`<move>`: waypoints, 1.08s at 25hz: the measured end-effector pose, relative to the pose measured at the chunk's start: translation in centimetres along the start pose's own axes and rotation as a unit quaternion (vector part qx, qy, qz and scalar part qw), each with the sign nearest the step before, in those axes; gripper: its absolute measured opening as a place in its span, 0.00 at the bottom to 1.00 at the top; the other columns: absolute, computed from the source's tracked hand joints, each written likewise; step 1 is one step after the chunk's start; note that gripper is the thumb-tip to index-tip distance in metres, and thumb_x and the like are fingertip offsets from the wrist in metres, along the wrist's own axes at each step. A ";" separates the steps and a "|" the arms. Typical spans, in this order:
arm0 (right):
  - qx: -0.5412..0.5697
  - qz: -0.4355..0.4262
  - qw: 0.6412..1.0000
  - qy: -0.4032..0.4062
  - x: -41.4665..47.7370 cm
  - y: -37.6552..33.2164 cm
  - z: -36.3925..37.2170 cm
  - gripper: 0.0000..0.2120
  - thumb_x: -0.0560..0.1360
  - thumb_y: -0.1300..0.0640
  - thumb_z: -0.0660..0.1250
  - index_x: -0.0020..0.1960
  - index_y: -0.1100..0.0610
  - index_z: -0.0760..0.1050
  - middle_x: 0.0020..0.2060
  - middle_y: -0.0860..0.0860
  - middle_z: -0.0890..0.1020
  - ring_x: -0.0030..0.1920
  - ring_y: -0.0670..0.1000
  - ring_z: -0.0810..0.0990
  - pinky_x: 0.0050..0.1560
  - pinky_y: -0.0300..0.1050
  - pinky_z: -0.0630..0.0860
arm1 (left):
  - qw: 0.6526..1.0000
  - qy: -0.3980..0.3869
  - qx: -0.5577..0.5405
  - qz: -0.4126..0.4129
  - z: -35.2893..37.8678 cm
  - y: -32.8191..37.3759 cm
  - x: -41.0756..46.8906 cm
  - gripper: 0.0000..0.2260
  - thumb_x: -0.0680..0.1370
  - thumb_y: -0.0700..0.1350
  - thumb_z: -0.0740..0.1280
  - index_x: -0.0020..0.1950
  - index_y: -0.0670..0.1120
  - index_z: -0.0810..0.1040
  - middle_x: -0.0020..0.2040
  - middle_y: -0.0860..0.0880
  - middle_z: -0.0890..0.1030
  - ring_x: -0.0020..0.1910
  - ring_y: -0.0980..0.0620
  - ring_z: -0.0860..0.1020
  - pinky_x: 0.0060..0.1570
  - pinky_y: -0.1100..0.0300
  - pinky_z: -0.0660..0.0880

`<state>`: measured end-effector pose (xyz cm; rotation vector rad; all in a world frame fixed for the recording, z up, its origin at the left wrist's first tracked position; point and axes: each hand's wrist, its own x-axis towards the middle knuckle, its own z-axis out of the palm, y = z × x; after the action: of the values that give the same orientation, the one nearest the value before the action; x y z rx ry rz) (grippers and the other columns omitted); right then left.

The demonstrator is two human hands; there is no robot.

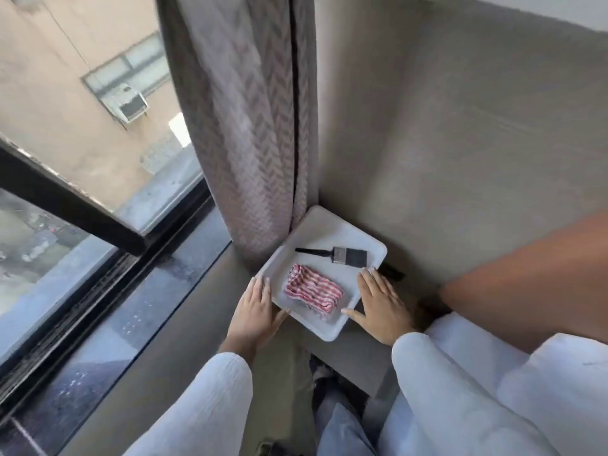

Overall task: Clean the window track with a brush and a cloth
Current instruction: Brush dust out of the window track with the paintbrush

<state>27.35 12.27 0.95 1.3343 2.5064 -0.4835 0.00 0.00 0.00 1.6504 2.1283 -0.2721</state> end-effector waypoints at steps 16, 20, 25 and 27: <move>0.000 -0.020 0.999 0.025 0.9 2.9 5.6 0.50 0.80 0.26 0.51 0.84 0.64 0.46 0.85 0.61 0.46 0.85 0.57 0.45 0.84 0.58 0.55 | 0.990 0.028 0.049 0.130 -2.0 5.8 18.2 0.12 0.83 0.41 0.60 0.64 0.41 0.77 0.65 0.40 0.76 0.65 0.37 0.75 0.64 0.45 0.73; -0.004 -0.026 0.999 0.024 0.8 3.2 5.7 0.50 0.80 0.26 0.51 0.84 0.63 0.44 0.85 0.61 0.45 0.85 0.57 0.43 0.84 0.57 0.54 | 0.988 0.049 0.092 0.113 -2.0 6.5 18.1 0.12 0.84 0.40 0.58 0.66 0.43 0.74 0.62 0.41 0.79 0.63 0.39 0.77 0.58 0.45 0.74; -0.009 -0.017 1.000 -0.001 0.7 3.1 5.1 0.51 0.79 0.26 0.50 0.84 0.63 0.41 0.85 0.60 0.43 0.85 0.57 0.42 0.85 0.56 0.52 | 0.989 -0.010 -0.097 0.113 -4.4 5.6 16.3 0.09 0.82 0.42 0.63 0.62 0.48 0.74 0.51 0.43 0.85 0.46 0.40 0.83 0.41 0.53 0.75; -0.016 -0.010 1.000 -0.022 0.6 2.8 4.6 0.51 0.78 0.24 0.45 0.83 0.61 0.36 0.84 0.59 0.38 0.85 0.55 0.37 0.85 0.55 0.48 | 0.962 0.019 -0.258 0.087 -5.5 4.5 14.0 0.04 0.82 0.44 0.66 0.54 0.48 0.80 0.44 0.48 0.87 0.40 0.47 0.84 0.41 0.52 0.80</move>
<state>29.67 12.32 -3.93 1.2731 2.4837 -0.4708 0.33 15.63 -0.88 1.5131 1.8514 0.3438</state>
